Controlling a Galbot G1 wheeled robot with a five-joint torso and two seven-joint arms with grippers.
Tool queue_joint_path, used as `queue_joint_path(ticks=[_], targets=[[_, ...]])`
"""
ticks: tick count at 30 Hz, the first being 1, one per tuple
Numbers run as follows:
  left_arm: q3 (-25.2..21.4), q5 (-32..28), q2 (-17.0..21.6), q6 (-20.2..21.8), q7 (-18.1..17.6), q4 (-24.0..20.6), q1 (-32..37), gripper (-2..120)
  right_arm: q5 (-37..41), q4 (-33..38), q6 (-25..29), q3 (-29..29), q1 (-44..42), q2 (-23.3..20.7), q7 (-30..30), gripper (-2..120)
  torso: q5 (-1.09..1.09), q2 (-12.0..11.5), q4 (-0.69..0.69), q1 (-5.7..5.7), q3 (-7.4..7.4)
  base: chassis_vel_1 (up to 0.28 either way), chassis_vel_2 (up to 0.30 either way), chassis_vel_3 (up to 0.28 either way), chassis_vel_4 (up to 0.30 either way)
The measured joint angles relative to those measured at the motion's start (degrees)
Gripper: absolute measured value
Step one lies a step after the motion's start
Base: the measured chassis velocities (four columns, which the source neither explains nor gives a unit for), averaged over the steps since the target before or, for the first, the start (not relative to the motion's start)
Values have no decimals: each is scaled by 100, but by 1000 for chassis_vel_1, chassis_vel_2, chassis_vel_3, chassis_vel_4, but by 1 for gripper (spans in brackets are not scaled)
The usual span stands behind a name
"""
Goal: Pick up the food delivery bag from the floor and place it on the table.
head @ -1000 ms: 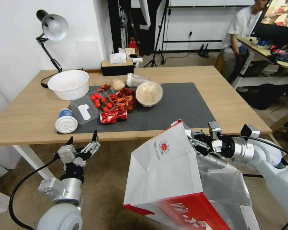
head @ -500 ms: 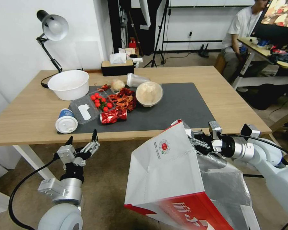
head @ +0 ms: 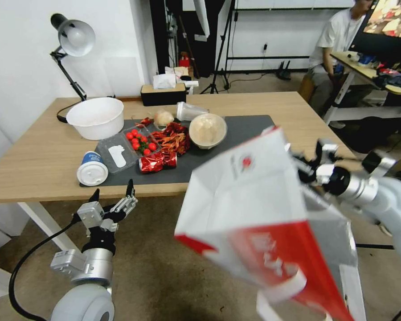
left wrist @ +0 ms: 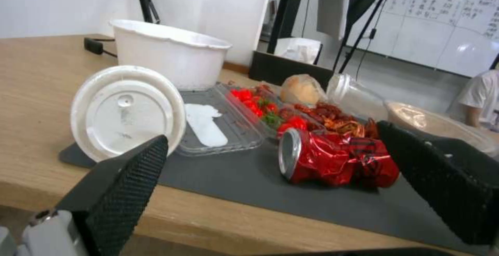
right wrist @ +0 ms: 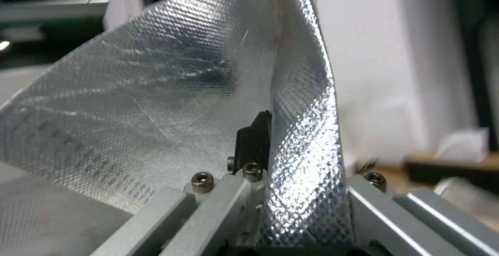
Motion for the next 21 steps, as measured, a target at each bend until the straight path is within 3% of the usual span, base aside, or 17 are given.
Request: queue_joint_path(ticks=[1,4,5,7,8,9,13,17,21], targets=[[0,0,0,0,0,0,0,100,0,0,0,0,0,0,0,0,0,0,0,0,0,0,0,0,0],[-10,0,2,-41,-1,0,23,100,506,198,420,39,377,-111,1237,0,-1,-2,0,-3,-3,0,0,0,0],[-10,0,2,-41,-1,0,23,100,506,198,420,39,377,-111,1237,0,-1,-2,0,-3,-3,0,0,0,0],[-11,4,-7,-54,-3,0,30,100,557,238,644,-10,626,-167,1913,0,-1,-4,0,-3,-4,0,0,0,0],[-11,7,-11,-61,-5,-2,35,100,557,263,808,-84,883,-181,2600,0,0,-6,-1,-3,-4,0,0,0,0],[-11,7,-11,-61,-5,-2,35,100,557,263,808,-84,883,-181,2600,0,0,-6,-1,-3,-4,0,0,0,0],[-30,19,-16,-92,-6,-21,70,100,364,119,1092,-330,1544,-133,4331,0,-2,-9,1,-5,-6,0,0,0,0],[-45,31,-22,-117,-6,-44,95,100,180,-111,1084,-446,1698,-90,4844,0,1,-12,0,-5,-7,0,0,0,0],[-46,42,-24,-119,-6,-70,106,100,63,-273,1049,-523,1691,-8,4947,0,1,-13,-1,-7,-8,0,0,0,0]])
